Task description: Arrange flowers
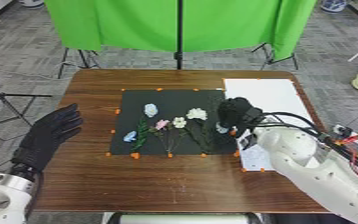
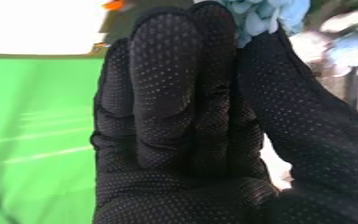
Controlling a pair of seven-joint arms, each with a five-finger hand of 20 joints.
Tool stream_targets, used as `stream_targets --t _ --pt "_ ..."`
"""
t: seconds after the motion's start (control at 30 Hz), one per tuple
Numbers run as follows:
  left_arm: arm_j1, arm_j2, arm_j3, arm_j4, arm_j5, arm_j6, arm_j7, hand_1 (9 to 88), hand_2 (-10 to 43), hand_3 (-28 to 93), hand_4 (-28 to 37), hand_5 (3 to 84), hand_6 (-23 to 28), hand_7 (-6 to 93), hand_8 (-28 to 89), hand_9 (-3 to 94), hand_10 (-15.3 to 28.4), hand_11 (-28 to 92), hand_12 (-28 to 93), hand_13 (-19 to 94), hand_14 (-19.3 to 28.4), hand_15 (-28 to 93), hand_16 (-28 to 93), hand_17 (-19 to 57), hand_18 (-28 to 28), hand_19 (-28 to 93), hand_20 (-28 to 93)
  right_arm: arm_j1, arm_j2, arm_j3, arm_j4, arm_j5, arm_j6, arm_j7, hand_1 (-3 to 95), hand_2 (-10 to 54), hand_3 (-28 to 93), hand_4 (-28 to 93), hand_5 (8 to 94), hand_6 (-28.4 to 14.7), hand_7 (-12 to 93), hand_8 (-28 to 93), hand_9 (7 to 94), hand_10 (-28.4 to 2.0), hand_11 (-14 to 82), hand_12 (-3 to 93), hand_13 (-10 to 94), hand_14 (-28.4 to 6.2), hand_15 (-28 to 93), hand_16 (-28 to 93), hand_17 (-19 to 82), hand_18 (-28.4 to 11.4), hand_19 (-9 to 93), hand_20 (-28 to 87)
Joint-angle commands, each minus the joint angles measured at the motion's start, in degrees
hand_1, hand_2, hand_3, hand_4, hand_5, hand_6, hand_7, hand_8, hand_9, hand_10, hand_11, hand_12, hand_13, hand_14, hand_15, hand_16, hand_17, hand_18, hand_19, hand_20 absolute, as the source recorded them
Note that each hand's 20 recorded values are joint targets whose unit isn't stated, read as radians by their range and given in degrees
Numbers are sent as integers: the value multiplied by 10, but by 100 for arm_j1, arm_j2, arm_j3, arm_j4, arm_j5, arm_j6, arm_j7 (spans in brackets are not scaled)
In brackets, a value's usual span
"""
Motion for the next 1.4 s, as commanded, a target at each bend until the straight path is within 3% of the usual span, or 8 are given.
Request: stream_targets --t 0.03,0.7,0.9,1.07,1.13,1.23,1.33,1.4 --pt "46 -68 -17 15 47 -103 -136 257 9 709 -283 332 65 175 -105 255 122 231 136 168 124 423 -40 -78 190 553 -43 72 -124 -19 -80 -148 -192 -97 497 -95 819 -283 774 30 384 -97 919 -16 193 449 878 0 447 315 339 -135 735 326" --pt "94 -186 -47 -29 104 -154 -140 255 9 706 -283 329 62 175 -105 255 121 227 139 170 125 417 -35 -84 190 537 -21 -1152 -253 1578 -583 740 -12 -159 239 -74 854 -283 639 21 279 -184 760 -82 334 226 763 -33 482 247 273 -159 708 347" --pt "37 -386 172 -32 84 108 65 255 8 707 -283 319 58 173 -105 251 117 221 139 171 125 414 -34 -88 192 531 -17 -2516 -942 3728 -882 4534 -421 -934 208 -11 887 -282 507 -10 258 -184 560 -105 327 206 516 -68 463 178 162 -193 550 277" --pt "19 -537 461 -40 -93 311 486 262 6 707 -283 302 53 165 -106 241 119 191 130 174 129 352 -49 -73 124 489 -26 -3485 -1171 4543 -1306 6528 169 -1563 192 21 918 -278 474 -31 206 -158 503 -135 263 183 412 -103 414 139 152 -194 545 260" --pt "16 -597 602 -65 -184 454 663 265 6 708 -283 301 54 164 -106 238 121 184 127 170 123 334 -51 -75 101 479 -29 -3859 -1360 5005 -1484 7230 -241 -1443 175 40 925 -269 485 -40 187 -147 507 -141 240 183 409 -109 392 138 159 -195 530 243" --pt "52 -752 616 -131 -160 452 608 272 7 710 -283 268 52 164 -105 205 115 179 130 129 104 311 -53 -72 62 447 -32 -4337 -1685 5598 -1694 7598 -827 -1068 144 74 931 -242 439 -48 140 -119 449 -144 158 174 345 -125 269 154 155 -206 451 192" --pt "-6 -859 745 -123 -114 677 744 271 8 708 -283 240 40 172 -106 187 101 160 146 109 97 271 -29 -98 108 442 -18 -4727 -2041 5984 -1907 7111 -1055 -786 124 86 931 -234 373 -37 111 -105 378 -132 93 172 290 -131 125 206 113 -223 395 169" --pt "-66 -918 765 -93 -106 633 707 267 8 706 -283 223 26 182 -110 186 91 137 168 110 93 250 5 -132 157 432 4 -4917 -2333 6223 -2010 6971 -1293 -630 121 66 912 -246 349 -30 99 -97 352 -123 68 176 265 -134 74 236 82 -228 380 164"
